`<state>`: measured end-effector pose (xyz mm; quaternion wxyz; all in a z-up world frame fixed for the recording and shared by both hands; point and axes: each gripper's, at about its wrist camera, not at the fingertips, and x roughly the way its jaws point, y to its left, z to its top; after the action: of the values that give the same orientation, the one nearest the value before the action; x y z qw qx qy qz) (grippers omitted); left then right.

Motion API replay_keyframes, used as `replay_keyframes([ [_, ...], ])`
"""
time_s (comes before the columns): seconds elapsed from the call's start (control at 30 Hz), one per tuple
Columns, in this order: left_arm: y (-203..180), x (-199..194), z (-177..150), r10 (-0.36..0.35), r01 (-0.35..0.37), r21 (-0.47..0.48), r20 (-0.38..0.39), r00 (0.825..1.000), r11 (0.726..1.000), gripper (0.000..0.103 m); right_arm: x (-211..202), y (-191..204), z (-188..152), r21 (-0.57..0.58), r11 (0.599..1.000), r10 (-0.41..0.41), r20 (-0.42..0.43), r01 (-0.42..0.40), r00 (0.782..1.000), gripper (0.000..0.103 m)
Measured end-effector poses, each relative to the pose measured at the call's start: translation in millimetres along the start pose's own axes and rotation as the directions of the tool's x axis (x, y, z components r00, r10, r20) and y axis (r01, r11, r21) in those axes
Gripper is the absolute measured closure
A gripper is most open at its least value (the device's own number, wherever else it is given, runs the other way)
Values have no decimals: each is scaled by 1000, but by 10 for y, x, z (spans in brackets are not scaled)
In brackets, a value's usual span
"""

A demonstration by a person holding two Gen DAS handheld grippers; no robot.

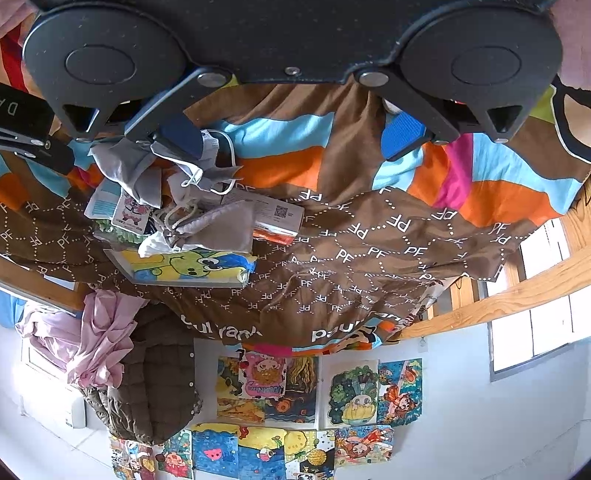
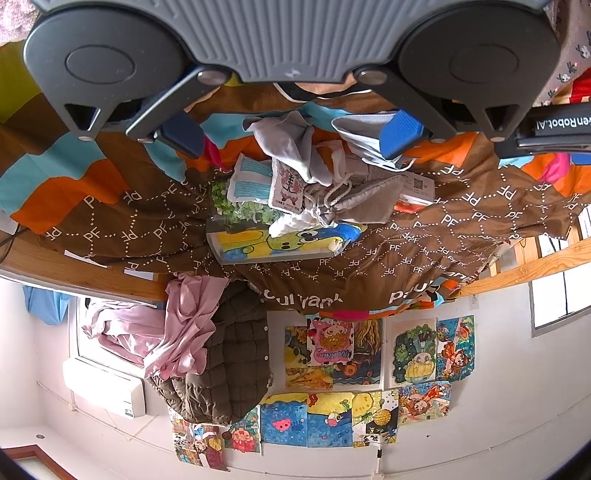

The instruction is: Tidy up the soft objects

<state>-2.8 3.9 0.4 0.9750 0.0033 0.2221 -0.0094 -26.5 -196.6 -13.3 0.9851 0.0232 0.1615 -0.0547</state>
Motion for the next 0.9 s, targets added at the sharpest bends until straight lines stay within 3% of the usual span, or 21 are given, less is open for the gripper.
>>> replay_keyframes([
  [0.9, -14, 59, -25, 13, -13, -7, -19, 1000, 1000, 1, -5, -3, 2, -1, 1000, 0, 1, 0, 1000, 0],
])
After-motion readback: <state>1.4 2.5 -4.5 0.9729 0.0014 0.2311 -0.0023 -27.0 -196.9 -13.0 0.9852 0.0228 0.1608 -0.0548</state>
